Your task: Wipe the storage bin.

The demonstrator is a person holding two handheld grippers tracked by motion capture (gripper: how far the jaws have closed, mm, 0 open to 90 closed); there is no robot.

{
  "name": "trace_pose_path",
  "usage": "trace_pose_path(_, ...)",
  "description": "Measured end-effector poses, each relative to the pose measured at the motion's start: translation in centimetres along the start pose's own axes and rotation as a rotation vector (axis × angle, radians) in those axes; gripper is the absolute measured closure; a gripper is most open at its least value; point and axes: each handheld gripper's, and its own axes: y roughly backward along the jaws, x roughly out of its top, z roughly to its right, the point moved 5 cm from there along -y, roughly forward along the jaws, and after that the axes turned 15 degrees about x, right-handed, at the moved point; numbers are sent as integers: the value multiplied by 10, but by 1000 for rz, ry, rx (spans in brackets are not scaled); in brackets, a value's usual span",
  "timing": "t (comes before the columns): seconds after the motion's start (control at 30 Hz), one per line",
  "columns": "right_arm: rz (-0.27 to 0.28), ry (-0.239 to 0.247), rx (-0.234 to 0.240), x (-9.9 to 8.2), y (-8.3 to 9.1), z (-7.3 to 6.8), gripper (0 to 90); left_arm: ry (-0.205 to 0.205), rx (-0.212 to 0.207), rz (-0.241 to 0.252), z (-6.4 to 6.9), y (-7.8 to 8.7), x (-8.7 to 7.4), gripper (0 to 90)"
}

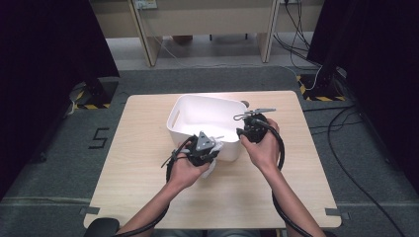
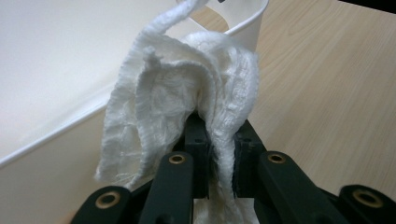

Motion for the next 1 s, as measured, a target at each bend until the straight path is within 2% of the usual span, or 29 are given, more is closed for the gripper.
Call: trace_pose_path(1.0, 1, 1, 1, 0, 0, 0, 682, -28, 2, -41, 8, -13, -12, 799)
